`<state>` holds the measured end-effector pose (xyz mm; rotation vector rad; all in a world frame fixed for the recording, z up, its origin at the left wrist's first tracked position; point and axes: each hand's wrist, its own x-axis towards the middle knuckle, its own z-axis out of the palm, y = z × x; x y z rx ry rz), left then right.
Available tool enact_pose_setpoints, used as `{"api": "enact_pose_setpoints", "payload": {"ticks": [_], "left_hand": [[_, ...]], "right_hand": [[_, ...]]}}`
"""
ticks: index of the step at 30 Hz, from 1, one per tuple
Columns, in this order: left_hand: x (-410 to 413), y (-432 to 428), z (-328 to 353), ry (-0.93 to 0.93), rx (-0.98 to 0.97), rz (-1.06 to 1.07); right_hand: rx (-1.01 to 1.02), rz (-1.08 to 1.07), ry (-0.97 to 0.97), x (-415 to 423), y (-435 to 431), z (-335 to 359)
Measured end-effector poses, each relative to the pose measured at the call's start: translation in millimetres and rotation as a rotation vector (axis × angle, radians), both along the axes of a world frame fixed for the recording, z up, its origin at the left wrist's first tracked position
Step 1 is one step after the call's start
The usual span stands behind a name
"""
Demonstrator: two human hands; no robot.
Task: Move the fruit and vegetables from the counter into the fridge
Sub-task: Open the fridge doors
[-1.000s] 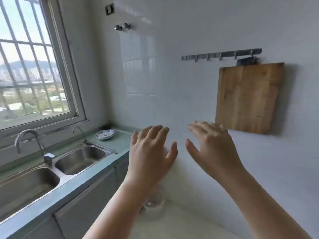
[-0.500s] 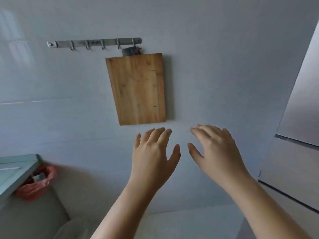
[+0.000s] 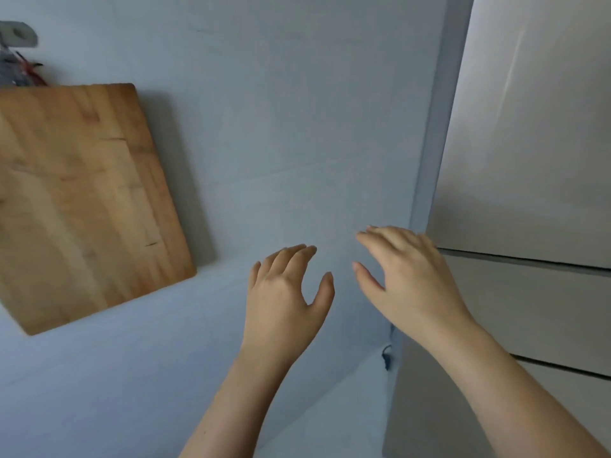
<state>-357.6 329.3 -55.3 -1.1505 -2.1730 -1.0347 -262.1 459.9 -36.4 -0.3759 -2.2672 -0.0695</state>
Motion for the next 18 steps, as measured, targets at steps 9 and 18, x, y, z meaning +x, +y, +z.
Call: {"api": "enact_pose_setpoints", "payload": {"ticks": [9,18], "left_hand": [[-37.9,116.6,-20.5,-0.38,0.026,-0.412],[-54.8,269.5,-6.1,-0.602,0.083,-0.649]], "right_hand": [[0.018,-0.269,-0.026,-8.3,88.4,-11.1],[0.041,-0.39,0.03,-8.8,204.1,-6.9]]}}
